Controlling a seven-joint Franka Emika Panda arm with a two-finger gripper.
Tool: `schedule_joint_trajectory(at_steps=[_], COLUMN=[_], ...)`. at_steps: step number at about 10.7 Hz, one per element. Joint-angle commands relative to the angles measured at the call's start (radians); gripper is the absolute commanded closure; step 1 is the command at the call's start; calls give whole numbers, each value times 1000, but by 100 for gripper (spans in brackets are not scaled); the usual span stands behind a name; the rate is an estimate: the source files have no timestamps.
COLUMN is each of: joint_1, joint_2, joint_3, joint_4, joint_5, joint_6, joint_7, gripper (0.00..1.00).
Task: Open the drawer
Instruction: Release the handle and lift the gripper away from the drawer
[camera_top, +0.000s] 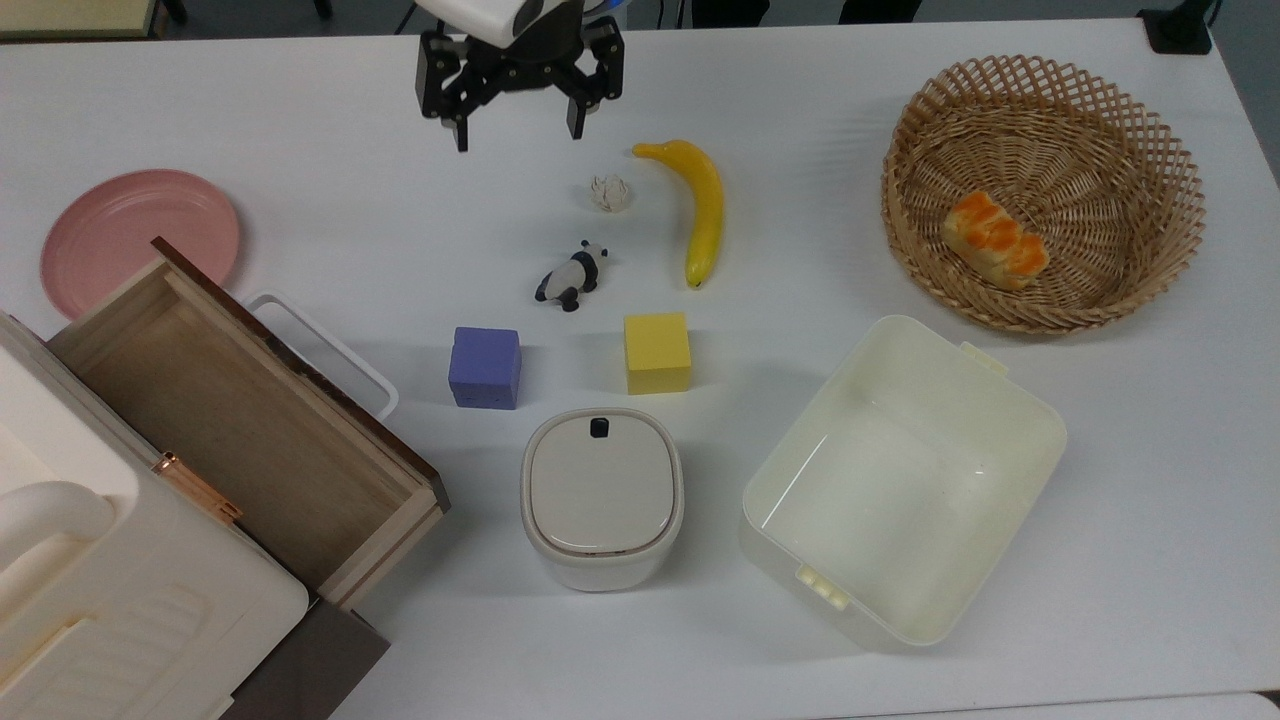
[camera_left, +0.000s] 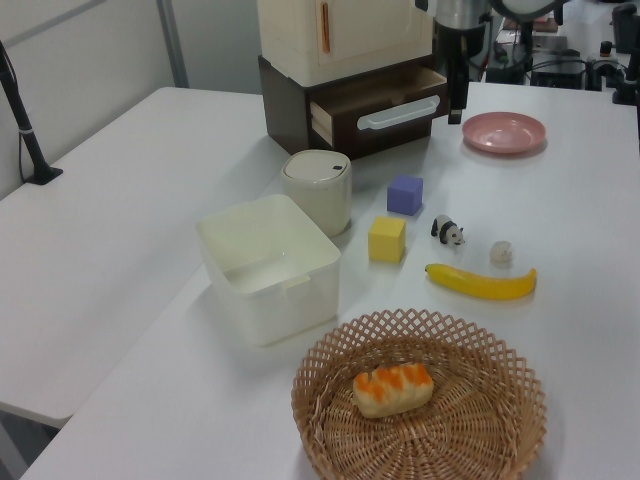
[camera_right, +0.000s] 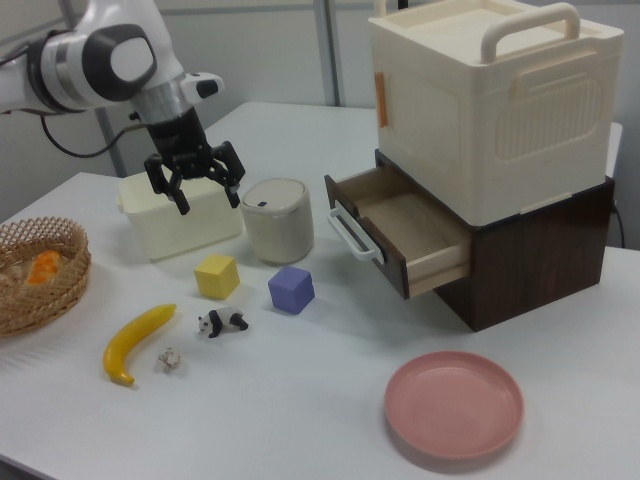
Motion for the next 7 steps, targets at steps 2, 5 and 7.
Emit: schedule_joint_trajectory(at_steps=[2,5,7], joint_1=[3,0,3], joint_2=[-20,-23,-26], joint_3=[-15,-22,-20], joint_4=[81,132,132], joint_5=[134,138,126], joint_6=[-158,-211,-270], joint_7=[61,180,198], gripper=[0,0,0])
